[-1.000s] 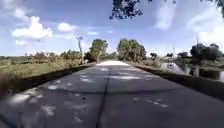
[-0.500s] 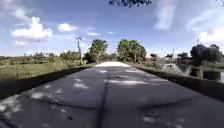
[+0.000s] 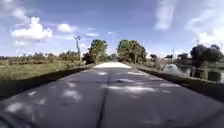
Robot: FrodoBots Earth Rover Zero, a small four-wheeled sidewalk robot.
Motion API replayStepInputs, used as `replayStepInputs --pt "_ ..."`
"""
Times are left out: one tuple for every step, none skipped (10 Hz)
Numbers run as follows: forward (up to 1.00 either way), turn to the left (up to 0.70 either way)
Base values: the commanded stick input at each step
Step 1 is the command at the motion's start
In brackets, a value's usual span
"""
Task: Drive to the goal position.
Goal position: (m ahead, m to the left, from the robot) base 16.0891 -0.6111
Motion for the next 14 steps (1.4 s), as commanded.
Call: replayStepInputs --pt "0.85 0.0" --pt "0.85 0.0" --pt "0.85 0.0" --pt "0.85 0.0" --pt "0.85 0.0" --pt "0.85 0.0" --pt "0.85 0.0" --pt "0.85 -0.03" --pt "0.85 -0.08" --pt "0.85 -0.14" --pt "0.85 -0.06" --pt "0.85 0.0" --pt "0.85 0.0" --pt "0.85 0.0"
